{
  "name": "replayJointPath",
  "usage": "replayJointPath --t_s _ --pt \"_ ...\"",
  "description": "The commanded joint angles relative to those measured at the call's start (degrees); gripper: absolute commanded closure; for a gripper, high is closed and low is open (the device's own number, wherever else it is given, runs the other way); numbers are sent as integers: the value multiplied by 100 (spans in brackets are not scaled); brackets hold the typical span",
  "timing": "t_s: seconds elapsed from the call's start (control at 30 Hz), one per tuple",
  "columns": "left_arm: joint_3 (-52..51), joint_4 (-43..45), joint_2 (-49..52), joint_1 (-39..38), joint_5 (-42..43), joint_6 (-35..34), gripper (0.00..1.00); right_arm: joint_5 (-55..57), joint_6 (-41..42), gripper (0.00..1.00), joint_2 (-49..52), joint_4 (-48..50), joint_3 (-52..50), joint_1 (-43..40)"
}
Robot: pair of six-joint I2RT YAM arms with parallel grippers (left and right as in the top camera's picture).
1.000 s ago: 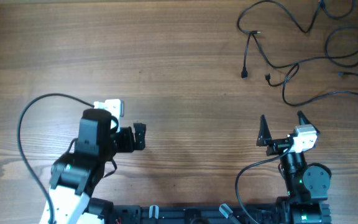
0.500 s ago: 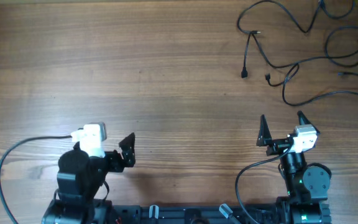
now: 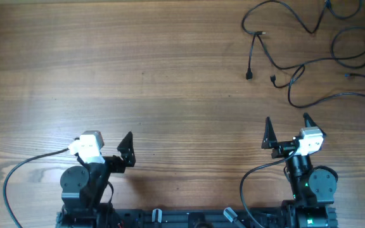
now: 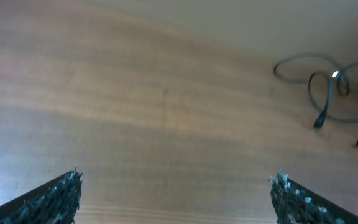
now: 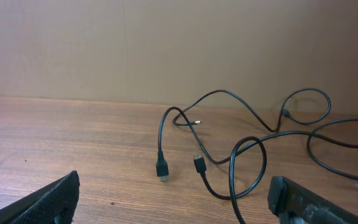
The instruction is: Untangle cables
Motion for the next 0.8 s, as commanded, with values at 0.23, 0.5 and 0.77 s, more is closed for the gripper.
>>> replayJointPath --t_s 0.23,0.5,0.77 --pt "-800 1628 -382 127 81 83 0 94 -66 0 -52 15 0 28" --pt "-1213 2542 -382 282 -144 94 0 94 -66 0 -52 15 0 28" --pt "-1213 2328 -382 232 -264 977 0 94 -66 0 -52 15 0 28"
